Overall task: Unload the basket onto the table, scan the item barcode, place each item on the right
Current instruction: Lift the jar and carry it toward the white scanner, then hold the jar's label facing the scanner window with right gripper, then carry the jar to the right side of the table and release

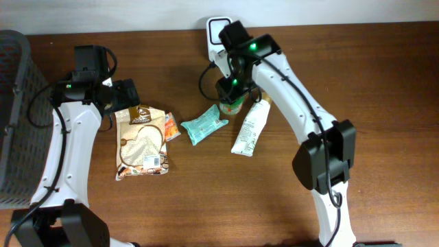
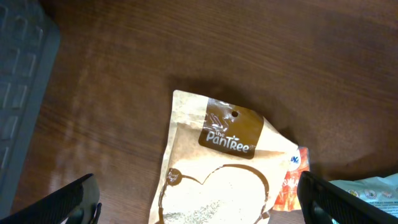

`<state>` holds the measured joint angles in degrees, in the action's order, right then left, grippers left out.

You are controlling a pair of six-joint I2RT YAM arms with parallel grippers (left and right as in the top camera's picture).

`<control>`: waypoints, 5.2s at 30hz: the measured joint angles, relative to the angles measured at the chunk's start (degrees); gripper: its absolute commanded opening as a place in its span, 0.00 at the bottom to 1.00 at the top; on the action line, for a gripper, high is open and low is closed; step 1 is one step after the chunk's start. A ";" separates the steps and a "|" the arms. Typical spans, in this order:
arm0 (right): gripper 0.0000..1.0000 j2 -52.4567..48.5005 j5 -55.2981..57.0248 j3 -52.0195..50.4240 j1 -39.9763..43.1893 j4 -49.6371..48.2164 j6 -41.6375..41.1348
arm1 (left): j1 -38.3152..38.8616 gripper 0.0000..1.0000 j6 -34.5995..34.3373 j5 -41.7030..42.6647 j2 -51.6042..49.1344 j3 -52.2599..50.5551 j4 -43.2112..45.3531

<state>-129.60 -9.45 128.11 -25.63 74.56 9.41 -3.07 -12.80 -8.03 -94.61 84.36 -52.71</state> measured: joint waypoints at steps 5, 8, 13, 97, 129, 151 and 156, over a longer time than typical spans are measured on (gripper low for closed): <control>0.37 0.11 -17.64 6.78 2.56 4.74 -0.72 | 0.00 0.99 0.00 0.00 0.00 0.00 0.02; 0.37 0.11 -33.68 7.43 6.36 5.05 -1.05 | 0.00 0.99 0.00 0.00 0.00 0.00 0.04; 0.38 0.11 -54.84 7.45 12.33 5.18 -1.62 | 0.00 0.99 0.00 0.00 0.00 0.00 0.02; 0.48 -14.16 14.16 6.88 3.41 -58.31 72.67 | 0.00 0.99 0.00 0.00 0.00 0.00 0.04; 0.51 14.60 -0.15 7.37 5.55 11.96 1.53 | 0.00 0.99 0.00 -0.39 0.00 0.00 0.04; 0.44 -0.33 9.49 -2.89 35.36 7.39 -17.20 | 0.00 0.99 0.00 -0.39 0.00 0.00 0.04; 0.44 -0.33 10.78 -6.54 39.36 1.77 -18.49 | 0.00 0.99 0.00 -0.39 0.00 0.00 0.04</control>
<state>-129.93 1.32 121.58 13.74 76.34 -9.08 -3.07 -12.80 -8.43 -94.61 84.36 -52.66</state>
